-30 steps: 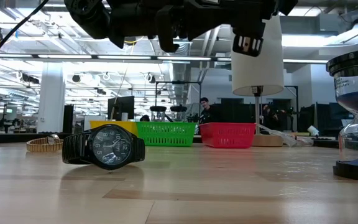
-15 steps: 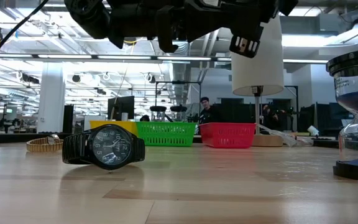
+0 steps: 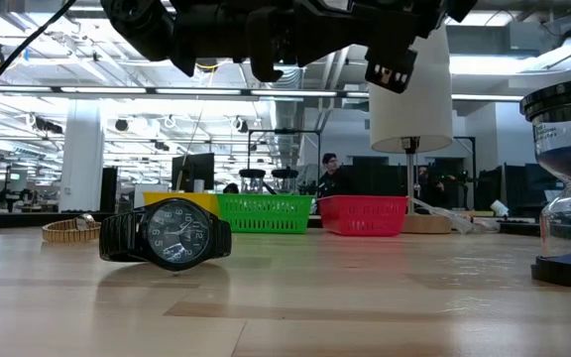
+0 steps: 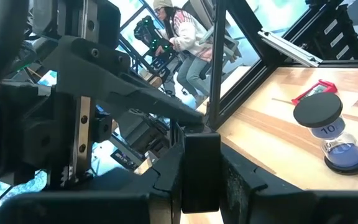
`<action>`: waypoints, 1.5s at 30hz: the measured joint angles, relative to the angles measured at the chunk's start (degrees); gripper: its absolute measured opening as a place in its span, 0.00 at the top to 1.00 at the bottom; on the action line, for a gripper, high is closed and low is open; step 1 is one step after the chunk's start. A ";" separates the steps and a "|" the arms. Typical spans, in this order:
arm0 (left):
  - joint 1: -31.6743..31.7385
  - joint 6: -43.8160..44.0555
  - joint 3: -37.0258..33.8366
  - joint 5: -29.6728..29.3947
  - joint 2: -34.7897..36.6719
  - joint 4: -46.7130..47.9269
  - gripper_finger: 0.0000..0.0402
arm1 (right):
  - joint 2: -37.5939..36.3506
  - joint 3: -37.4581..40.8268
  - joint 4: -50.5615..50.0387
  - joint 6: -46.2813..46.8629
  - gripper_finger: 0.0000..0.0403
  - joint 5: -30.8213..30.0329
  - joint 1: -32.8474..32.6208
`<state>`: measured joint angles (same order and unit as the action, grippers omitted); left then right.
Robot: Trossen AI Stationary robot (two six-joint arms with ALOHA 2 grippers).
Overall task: Pick & Place Office items
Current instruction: Put the black digital clock into the yellow basket
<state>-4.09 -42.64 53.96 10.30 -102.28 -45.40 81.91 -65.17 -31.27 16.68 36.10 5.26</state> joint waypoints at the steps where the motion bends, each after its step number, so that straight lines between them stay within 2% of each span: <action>1: 0.01 -0.02 -0.01 -0.05 0.00 0.05 0.84 | 0.00 0.00 -0.12 -0.08 0.41 -0.31 0.02; 5: 0.02 1.03 -0.01 -0.23 0.00 0.14 0.84 | 0.00 0.00 -0.02 -0.34 0.35 -0.39 0.02; 9: 0.02 1.62 -0.01 -0.25 0.00 1.55 0.84 | -0.09 0.00 -0.29 -0.31 0.34 -0.16 0.04; 12: 0.02 1.66 -0.03 -2.33 0.00 3.10 0.84 | -0.26 0.02 -1.78 -0.34 0.34 -0.09 0.55; 15: 0.01 1.65 -0.08 -5.70 0.00 4.82 0.84 | -0.26 0.02 -7.29 -2.27 0.34 -0.29 1.12; 18: 0.01 3.46 -0.08 -8.46 0.00 7.31 0.84 | -0.26 0.02 -15.11 -7.94 0.34 -1.63 1.74; 23: 0.04 8.57 -0.52 -8.82 2.32 16.84 0.84 | -0.38 0.03 -23.16 -13.35 0.34 -11.01 1.67; 27: 0.04 14.13 -0.58 -8.89 6.32 25.37 0.84 | -0.72 0.00 -25.09 -15.65 0.34 -23.03 2.66; 29: 0.04 17.34 -0.53 -10.76 8.97 29.98 0.84 | -1.04 0.03 -25.67 -15.68 0.34 -27.68 3.53; 34: 0.04 25.07 -0.53 -22.14 17.21 43.48 0.84 | -4.45 0.09 -28.24 -15.80 0.34 -34.60 5.52; 38: 0.14 27.50 -2.08 -31.12 23.93 47.33 0.84 | -10.36 0.35 -29.87 -15.34 0.34 -38.83 5.86; 41: 1.49 28.42 -5.81 -34.07 29.41 47.51 0.84 | -16.84 4.04 -25.97 -14.71 0.34 -41.57 5.29; 45: 6.58 34.77 -13.50 -34.35 36.64 47.39 0.84 | -25.46 14.64 -10.88 -9.43 0.34 -43.95 3.89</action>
<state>2.49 -7.87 40.46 -24.05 -65.64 1.99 56.45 -50.52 -42.14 7.25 -7.86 9.14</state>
